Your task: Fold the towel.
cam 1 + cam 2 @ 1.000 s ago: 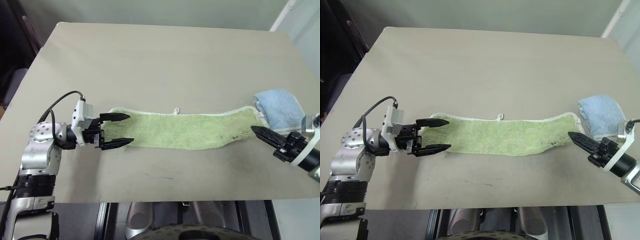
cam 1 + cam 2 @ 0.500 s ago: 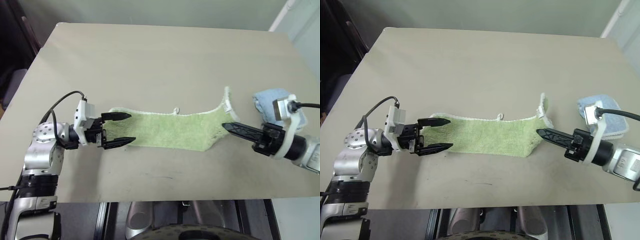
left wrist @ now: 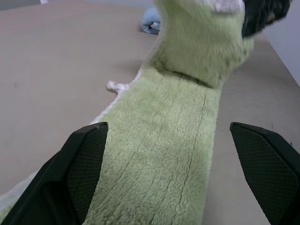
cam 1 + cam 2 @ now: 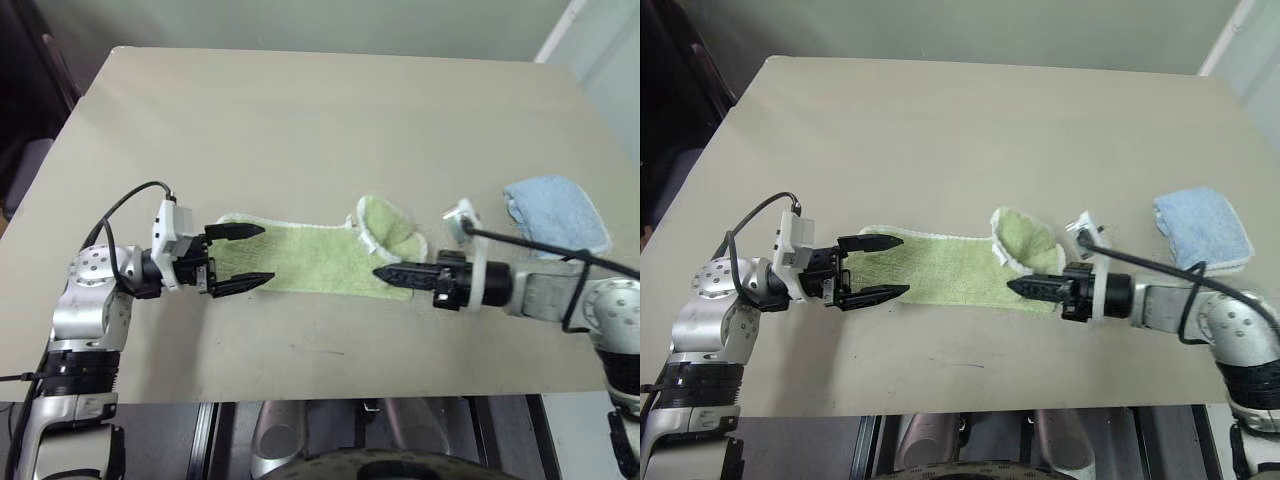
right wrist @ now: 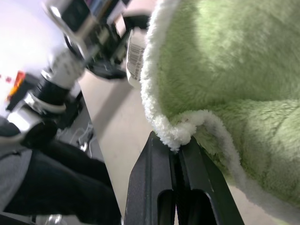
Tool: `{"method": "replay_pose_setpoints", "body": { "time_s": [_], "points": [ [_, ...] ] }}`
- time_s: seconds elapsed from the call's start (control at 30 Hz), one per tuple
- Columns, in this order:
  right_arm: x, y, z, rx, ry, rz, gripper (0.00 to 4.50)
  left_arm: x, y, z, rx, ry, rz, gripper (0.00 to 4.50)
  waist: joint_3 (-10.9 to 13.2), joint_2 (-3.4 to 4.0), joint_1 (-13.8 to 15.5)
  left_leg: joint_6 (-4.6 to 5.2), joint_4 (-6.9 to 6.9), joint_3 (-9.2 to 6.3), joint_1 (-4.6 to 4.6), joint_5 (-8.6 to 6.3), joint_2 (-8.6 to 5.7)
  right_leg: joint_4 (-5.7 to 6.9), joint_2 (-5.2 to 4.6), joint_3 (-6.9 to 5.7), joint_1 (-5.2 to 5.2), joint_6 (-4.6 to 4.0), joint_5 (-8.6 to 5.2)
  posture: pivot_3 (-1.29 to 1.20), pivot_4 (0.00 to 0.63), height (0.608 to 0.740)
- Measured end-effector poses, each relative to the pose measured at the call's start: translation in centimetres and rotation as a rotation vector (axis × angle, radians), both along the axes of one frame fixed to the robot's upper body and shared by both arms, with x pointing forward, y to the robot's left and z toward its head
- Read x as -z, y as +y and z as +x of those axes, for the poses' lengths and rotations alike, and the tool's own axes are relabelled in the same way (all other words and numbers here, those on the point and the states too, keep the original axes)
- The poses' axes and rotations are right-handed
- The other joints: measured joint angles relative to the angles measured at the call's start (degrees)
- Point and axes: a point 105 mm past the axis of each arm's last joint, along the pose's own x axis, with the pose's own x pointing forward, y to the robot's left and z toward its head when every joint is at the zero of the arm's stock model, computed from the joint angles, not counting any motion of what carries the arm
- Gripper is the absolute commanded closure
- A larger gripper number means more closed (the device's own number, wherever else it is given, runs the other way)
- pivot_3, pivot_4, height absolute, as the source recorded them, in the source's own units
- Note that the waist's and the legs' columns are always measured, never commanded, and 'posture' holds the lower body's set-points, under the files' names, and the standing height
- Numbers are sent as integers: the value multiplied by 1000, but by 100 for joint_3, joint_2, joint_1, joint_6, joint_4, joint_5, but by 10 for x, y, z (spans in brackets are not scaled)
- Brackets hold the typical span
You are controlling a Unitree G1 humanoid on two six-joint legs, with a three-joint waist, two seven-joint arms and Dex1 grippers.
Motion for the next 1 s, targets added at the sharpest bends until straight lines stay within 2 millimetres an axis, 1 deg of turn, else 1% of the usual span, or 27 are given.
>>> {"method": "replay_pose_setpoints", "body": {
  "time_s": [0.13,0.3,0.43,0.7,0.87,1.0],
  "points": [
    [7,12,6,-5,-6,-2,4459,1,0,-1,-2,2,1,0,0,0,-15,5,0,0,0,8,0,1,0,0,-2,-5,10,0,150,697],
    [14,14,12,17,-7,-26,4459,3,0,-2,-6,9,1,0,0,0,-14,8,0,0,0,12,0,1,0,1,-3,-11,17,0,150,697],
    [8,15,16,10,-39,-26,4459,3,0,-2,-5,7,2,0,0,0,-16,8,-1,-1,-1,13,0,1,0,1,-6,-14,19,0,150,697],
    [-18,20,22,-50,-164,-26,4459,3,-1,-2,-4,6,-1,0,0,0,-18,8,-3,-1,-3,13,0,1,0,0,-10,-16,18,0,150,697],
    [-18,27,21,-133,-205,-72,4459,2,-2,-1,-3,0,-7,0,0,1,-23,8,-4,0,-5,13,0,1,0,1,-15,-17,19,0,150,697],
    [-10,36,21,-217,-220,-132,4459,2,-4,0,-12,-2,-17,0,0,1,-34,8,-5,0,-6,13,0,2,1,0,-18,-20,20,0,150,697]
  ]
}}
